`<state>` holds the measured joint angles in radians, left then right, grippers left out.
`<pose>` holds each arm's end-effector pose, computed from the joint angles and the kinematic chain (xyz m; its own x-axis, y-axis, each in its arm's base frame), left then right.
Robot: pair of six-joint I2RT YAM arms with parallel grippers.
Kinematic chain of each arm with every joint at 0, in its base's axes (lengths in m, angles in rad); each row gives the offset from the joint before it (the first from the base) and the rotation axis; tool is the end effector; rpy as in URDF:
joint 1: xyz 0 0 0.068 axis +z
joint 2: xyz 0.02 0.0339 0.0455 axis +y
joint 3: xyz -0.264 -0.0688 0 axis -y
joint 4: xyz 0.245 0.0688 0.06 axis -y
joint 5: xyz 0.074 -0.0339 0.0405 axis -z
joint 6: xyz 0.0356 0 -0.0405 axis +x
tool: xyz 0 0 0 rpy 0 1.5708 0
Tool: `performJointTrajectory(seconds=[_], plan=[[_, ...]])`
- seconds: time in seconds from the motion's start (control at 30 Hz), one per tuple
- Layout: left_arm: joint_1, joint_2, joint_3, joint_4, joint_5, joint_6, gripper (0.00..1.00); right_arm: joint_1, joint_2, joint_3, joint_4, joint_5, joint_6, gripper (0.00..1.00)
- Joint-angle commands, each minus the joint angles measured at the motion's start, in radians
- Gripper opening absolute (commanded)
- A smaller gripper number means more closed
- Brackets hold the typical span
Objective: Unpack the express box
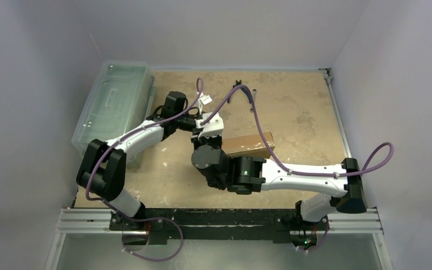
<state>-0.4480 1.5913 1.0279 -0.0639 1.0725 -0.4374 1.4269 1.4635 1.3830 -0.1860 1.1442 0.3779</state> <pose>0.2913 -0.1747 0.2439 -0.8384 0.1783 -0.5150 0.5441 0.2189 -0.8100 0.0789 0.3183 0.3927 -0.1397 0.1003 -0.9851 -0.2496 0.9592 0.1331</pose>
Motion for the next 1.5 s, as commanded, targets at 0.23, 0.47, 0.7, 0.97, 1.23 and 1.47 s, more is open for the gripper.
performJointTrajectory(seconds=[0.23, 0.47, 0.7, 0.97, 1.23, 1.47], plan=[[0.017, 0.018, -0.032, 0.024, -0.051, 0.011, 0.4, 0.006, 0.046, -0.001, 0.103, 0.098, -0.062, 0.0], [0.019, 0.019, -0.034, 0.028, -0.049, 0.008, 0.4, 0.006, 0.067, -0.008, 0.093, 0.111, -0.05, 0.0], [0.02, 0.019, -0.035, 0.03, -0.048, 0.006, 0.39, 0.006, 0.076, -0.009, 0.077, 0.117, -0.048, 0.0], [0.022, 0.023, -0.037, 0.03, -0.05, 0.006, 0.38, 0.007, 0.101, 0.02, -0.098, 0.105, 0.088, 0.0], [0.025, 0.032, -0.035, 0.02, -0.063, 0.013, 0.37, 0.049, 0.105, 0.045, -0.218, 0.113, 0.168, 0.0], [0.025, 0.04, -0.035, 0.019, -0.063, 0.014, 0.36, 0.073, 0.116, 0.053, -0.415, 0.083, 0.337, 0.0]])
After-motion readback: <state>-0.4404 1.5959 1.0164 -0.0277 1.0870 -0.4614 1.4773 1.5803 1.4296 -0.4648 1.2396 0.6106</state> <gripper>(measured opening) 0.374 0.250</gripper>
